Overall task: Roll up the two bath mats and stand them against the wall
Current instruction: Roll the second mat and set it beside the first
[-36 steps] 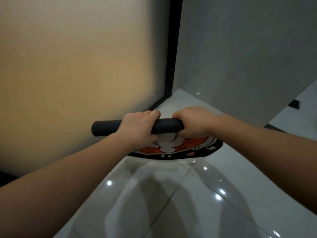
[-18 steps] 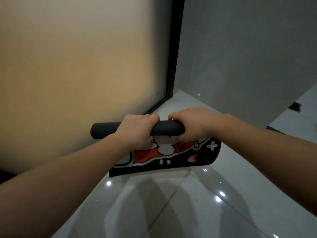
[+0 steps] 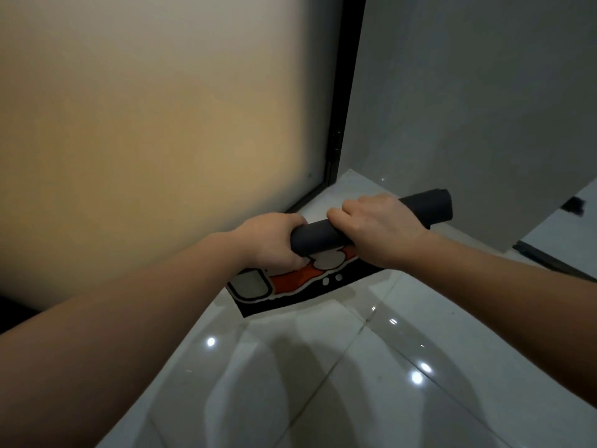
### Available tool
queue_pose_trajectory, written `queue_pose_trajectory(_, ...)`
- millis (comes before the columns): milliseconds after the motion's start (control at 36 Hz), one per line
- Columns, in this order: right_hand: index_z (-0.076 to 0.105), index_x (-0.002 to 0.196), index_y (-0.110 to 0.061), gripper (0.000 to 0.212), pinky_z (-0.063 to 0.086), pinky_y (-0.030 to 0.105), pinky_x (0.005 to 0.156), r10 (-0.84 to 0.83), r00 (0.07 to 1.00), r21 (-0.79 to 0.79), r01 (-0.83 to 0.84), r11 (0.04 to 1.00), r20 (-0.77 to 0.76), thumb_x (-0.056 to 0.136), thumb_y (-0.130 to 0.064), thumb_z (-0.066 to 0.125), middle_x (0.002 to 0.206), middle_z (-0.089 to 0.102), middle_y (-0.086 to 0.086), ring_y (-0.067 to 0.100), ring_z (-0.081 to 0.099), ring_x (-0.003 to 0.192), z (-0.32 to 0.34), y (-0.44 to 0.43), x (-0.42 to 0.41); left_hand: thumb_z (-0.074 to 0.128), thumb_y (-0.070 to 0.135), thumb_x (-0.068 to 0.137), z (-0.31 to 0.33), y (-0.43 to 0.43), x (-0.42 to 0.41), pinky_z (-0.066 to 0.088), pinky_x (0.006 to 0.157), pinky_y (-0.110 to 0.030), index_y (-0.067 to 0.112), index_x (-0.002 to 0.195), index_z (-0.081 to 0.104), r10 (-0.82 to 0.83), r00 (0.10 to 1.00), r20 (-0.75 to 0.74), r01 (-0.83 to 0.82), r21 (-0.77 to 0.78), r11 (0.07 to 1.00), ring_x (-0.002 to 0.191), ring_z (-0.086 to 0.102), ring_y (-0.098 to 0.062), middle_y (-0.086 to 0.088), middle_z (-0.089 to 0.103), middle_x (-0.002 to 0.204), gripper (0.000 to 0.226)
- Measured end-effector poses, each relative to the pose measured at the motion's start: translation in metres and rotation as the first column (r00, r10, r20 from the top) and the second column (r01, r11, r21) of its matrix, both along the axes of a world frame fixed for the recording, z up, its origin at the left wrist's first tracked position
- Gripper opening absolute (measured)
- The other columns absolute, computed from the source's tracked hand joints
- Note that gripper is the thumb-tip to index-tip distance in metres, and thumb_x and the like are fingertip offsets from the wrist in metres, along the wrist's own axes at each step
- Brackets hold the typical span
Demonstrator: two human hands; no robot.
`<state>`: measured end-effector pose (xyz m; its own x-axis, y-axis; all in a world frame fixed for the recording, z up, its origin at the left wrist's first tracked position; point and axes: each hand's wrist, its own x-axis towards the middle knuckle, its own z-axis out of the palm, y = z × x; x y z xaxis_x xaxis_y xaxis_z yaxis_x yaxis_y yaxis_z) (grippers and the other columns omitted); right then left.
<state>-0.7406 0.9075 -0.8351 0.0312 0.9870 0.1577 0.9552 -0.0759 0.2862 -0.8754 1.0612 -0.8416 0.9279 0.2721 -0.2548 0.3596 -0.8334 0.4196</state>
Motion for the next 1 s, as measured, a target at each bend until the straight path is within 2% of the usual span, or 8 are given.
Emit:
queue_pose_trajectory(167,0.048,0.1,-0.029,0.036,0.037,0.032,0.062,-0.209,0.954,-0.234,0.157,0.96,-0.217,0.074,-0.048,0.063,0.086,0.055,-0.004,0.023,0.055,0.076,0.008,0.008,-0.001,0.06,0.035,0.08,-0.014,-0.001,-0.004,0.043,0.065,-0.035,0.024,0.106,0.048,-0.112,0.975,0.194,0.007,0.474,0.881,0.089,0.062,-0.027,0.0,0.064,0.098,0.032)
queue_pose_trajectory(278,0.053,0.093,-0.032,0.03,0.038,0.029,0.057,-0.363,0.827,-0.381,0.198,0.903,-0.43,0.069,-0.041,0.068,0.078,0.06,-0.008,0.018,0.056,0.07,0.014,0.012,0.002,0.061,0.04,0.082,-0.021,-0.004,-0.006,0.036,0.06,-0.033,0.024,0.109,0.045,-0.148,0.949,0.28,-0.046,0.585,0.81,0.088,0.061,-0.024,0.003,0.061,0.103,0.035)
queue_pose_trajectory(361,0.051,0.084,-0.03,0.021,0.037,0.028,0.054,-0.363,0.846,-0.367,0.218,0.904,-0.392,0.071,-0.036,0.067,0.073,0.059,-0.007,0.018,0.057,0.068,0.015,0.014,0.001,0.061,0.04,0.082,-0.022,-0.003,-0.006,0.045,0.064,-0.036,0.024,0.11,0.044,-0.138,0.945,0.297,-0.061,0.573,0.817,0.088,0.061,-0.024,0.003,0.061,0.105,0.037)
queue_pose_trajectory(528,0.053,0.093,-0.017,0.019,0.031,0.032,0.055,-0.03,1.0,-0.018,0.03,0.999,0.006,0.079,-0.026,0.062,0.08,0.059,0.003,0.026,0.057,0.068,0.004,0.006,-0.003,0.067,0.056,0.068,-0.013,0.003,-0.002,0.043,0.072,-0.031,0.03,0.128,0.034,-0.002,0.994,0.106,-0.028,0.279,0.96,0.097,0.062,-0.024,0.005,0.064,0.109,0.074)
queue_pose_trajectory(611,0.055,0.083,-0.013,0.022,0.032,0.03,0.049,0.043,0.995,0.09,-0.051,0.995,0.087,0.07,-0.02,0.072,0.066,0.057,0.005,0.024,0.051,0.052,-0.003,0.005,-0.005,0.07,0.047,0.068,-0.013,0.003,-0.005,0.047,0.072,-0.03,0.033,0.12,0.044,-0.001,0.999,0.051,-0.007,0.154,0.988,0.091,0.062,-0.021,0.008,0.064,0.102,0.06)
queue_pose_trajectory(722,0.057,0.09,-0.013,0.026,0.033,0.032,0.053,0.022,0.996,0.108,-0.031,0.994,0.088,0.07,-0.021,0.072,0.072,0.059,0.006,0.026,0.055,0.058,-0.005,0.005,-0.006,0.065,0.048,0.076,-0.015,-0.001,-0.008,0.049,0.07,-0.033,0.028,0.105,0.052,0.013,0.991,0.131,-0.043,0.234,0.971,0.086,0.063,-0.023,0.004,0.066,0.094,0.038)
queue_pose_trajectory(833,0.052,0.103,-0.025,0.035,0.035,0.03,0.062,-0.191,0.958,-0.191,0.15,0.97,-0.212,0.075,-0.04,0.064,0.094,0.058,0.0,0.024,0.058,0.082,0.011,0.01,-0.01,0.062,0.037,0.079,-0.024,-0.003,-0.012,0.045,0.067,-0.037,0.023,0.107,0.046,-0.072,0.968,0.24,-0.052,0.475,0.879,0.091,0.062,-0.027,0.0,0.062,0.102,0.035)
queue_pose_trajectory(1000,0.056,0.09,-0.031,0.03,0.047,0.031,0.061,-0.443,0.758,-0.48,0.197,0.855,-0.478,0.068,-0.042,0.072,0.072,0.066,-0.005,0.016,0.062,0.07,0.022,0.013,-0.005,0.058,0.032,0.084,-0.021,-0.007,-0.015,0.032,0.061,-0.033,0.021,0.114,0.045,-0.163,0.95,0.266,-0.039,0.62,0.783,0.089,0.058,-0.026,-0.001,0.058,0.104,0.035)
